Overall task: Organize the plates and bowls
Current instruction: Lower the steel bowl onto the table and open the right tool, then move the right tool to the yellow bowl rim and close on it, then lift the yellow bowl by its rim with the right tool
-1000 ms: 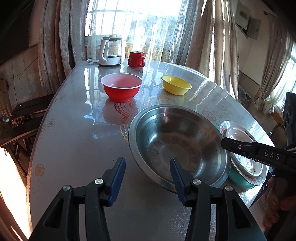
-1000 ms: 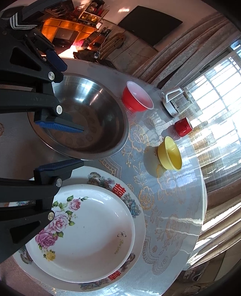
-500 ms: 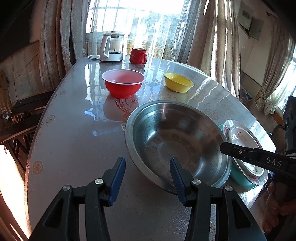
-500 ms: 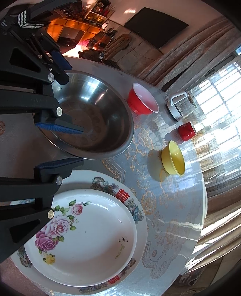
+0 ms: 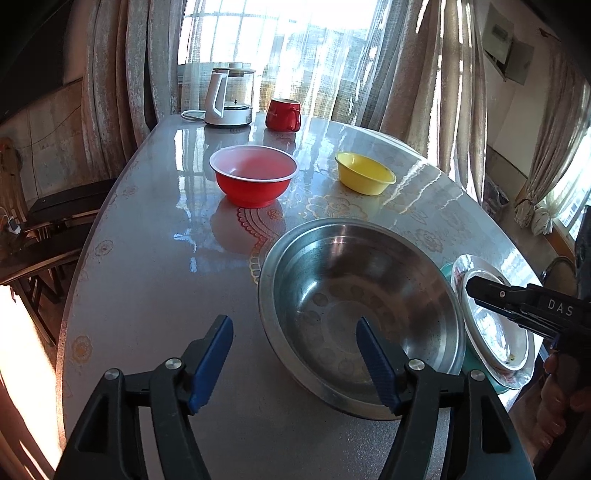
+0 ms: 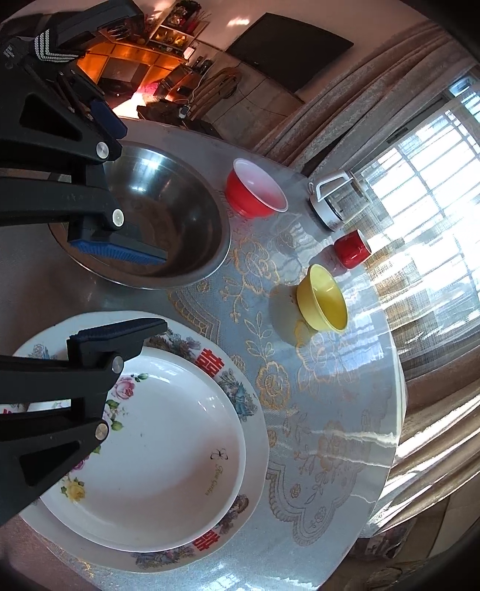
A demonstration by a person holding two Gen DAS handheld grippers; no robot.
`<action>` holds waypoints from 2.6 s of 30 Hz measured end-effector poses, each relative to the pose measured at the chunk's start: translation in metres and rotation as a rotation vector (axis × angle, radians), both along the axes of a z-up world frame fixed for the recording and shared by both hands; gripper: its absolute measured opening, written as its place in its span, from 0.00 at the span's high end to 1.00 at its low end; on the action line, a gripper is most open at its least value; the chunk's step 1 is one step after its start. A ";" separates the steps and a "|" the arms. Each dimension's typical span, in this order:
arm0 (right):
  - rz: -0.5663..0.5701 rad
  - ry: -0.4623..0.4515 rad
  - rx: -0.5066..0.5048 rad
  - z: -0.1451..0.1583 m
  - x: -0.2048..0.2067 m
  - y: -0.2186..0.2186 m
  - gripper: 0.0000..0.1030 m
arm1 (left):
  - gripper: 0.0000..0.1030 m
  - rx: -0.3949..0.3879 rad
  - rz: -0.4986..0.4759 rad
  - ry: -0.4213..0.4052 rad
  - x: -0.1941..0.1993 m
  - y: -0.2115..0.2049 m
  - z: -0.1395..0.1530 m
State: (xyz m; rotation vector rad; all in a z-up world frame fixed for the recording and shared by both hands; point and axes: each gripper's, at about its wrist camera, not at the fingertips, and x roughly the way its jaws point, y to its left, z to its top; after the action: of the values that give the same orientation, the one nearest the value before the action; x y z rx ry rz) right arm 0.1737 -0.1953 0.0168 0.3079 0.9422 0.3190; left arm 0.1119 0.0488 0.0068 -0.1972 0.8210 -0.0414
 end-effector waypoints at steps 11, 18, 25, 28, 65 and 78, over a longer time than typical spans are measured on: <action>-0.026 0.026 -0.045 0.006 0.044 -0.008 0.67 | 0.17 0.088 0.024 -0.020 0.026 -0.007 0.022; -0.011 0.061 -0.070 0.010 0.086 -0.011 0.67 | 0.15 0.125 0.007 -0.018 0.050 -0.013 0.033; -0.024 0.112 -0.042 0.006 0.144 -0.017 0.66 | 0.15 0.152 -0.002 -0.009 0.075 -0.017 0.043; -0.029 0.129 -0.006 0.000 0.168 -0.019 0.66 | 0.15 0.140 -0.004 0.005 0.087 -0.015 0.044; -0.006 0.216 0.096 -0.051 0.254 -0.024 0.83 | 0.27 0.094 -0.086 0.131 0.282 -0.075 0.019; 0.009 0.221 0.118 -0.052 0.247 -0.024 0.83 | 0.86 0.211 -0.166 0.167 0.304 -0.104 -0.010</action>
State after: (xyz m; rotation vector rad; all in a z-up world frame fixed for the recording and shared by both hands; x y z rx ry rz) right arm 0.4211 -0.2194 -0.0348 0.4541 1.1443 0.3550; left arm 0.4159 -0.0555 -0.0036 0.0682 1.0001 -0.0944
